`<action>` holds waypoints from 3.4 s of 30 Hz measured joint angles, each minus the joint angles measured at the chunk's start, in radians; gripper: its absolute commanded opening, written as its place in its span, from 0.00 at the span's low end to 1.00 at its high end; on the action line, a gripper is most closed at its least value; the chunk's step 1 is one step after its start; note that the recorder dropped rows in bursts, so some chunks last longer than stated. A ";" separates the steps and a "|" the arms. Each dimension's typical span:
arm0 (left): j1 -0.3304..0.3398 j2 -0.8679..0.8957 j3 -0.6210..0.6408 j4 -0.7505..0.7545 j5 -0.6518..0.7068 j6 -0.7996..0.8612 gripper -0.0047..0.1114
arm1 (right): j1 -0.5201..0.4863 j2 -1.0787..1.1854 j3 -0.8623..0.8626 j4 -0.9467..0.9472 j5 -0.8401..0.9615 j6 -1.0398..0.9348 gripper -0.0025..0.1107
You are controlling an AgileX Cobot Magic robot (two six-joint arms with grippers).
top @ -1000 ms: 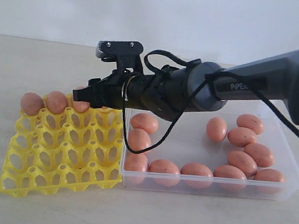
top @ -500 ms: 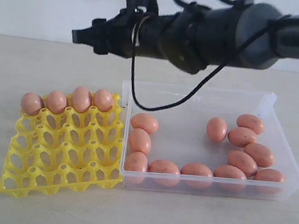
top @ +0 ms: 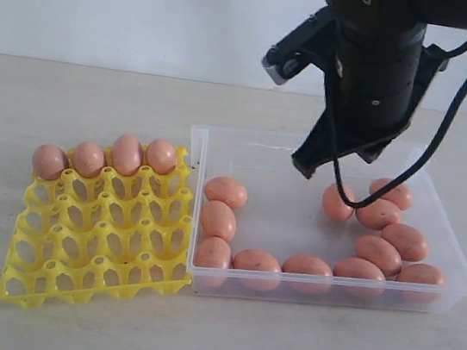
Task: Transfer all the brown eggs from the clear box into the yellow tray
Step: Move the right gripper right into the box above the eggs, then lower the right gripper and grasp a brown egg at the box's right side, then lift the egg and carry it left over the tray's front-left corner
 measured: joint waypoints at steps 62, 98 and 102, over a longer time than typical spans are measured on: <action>0.000 0.000 0.000 0.000 0.000 0.000 0.23 | -0.316 0.322 -0.020 0.486 0.012 -0.490 0.43; 0.000 0.000 0.000 0.000 0.000 0.000 0.23 | -0.306 0.171 0.007 0.868 -0.198 -0.466 0.02; 0.000 0.000 0.000 0.000 0.000 0.000 0.23 | -0.211 0.059 0.057 1.027 -0.522 -0.466 0.02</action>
